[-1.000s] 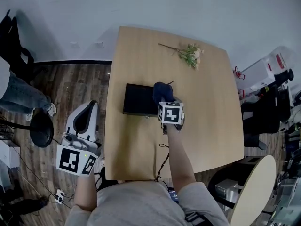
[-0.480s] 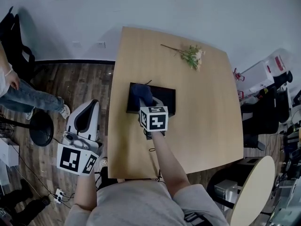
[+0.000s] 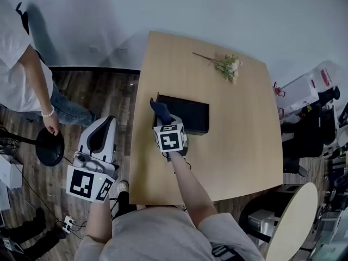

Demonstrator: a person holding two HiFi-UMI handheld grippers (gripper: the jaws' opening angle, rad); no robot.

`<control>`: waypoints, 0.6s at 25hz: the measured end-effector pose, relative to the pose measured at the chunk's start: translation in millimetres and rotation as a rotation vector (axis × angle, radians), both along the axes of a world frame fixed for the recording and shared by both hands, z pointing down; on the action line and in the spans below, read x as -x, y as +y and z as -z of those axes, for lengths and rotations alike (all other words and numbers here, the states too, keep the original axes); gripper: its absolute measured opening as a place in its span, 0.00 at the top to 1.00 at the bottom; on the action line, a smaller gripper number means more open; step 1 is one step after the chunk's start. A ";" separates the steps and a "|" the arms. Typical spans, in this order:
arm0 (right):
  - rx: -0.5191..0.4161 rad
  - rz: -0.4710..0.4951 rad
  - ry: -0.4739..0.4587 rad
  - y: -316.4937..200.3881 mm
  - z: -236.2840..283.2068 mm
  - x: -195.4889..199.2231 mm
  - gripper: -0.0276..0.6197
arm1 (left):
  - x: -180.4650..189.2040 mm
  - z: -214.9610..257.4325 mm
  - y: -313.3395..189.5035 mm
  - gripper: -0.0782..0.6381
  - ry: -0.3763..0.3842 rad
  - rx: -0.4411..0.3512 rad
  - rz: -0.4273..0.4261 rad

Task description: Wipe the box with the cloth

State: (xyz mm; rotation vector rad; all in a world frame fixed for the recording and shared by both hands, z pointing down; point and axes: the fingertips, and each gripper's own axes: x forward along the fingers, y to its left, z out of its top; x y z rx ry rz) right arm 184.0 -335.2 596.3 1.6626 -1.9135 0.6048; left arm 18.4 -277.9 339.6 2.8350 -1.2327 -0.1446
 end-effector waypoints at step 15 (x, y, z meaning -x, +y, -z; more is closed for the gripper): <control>-0.013 -0.132 -0.040 25.6 -1.8 -61.8 0.85 | -23.0 3.7 10.4 0.88 -0.002 -0.011 -0.045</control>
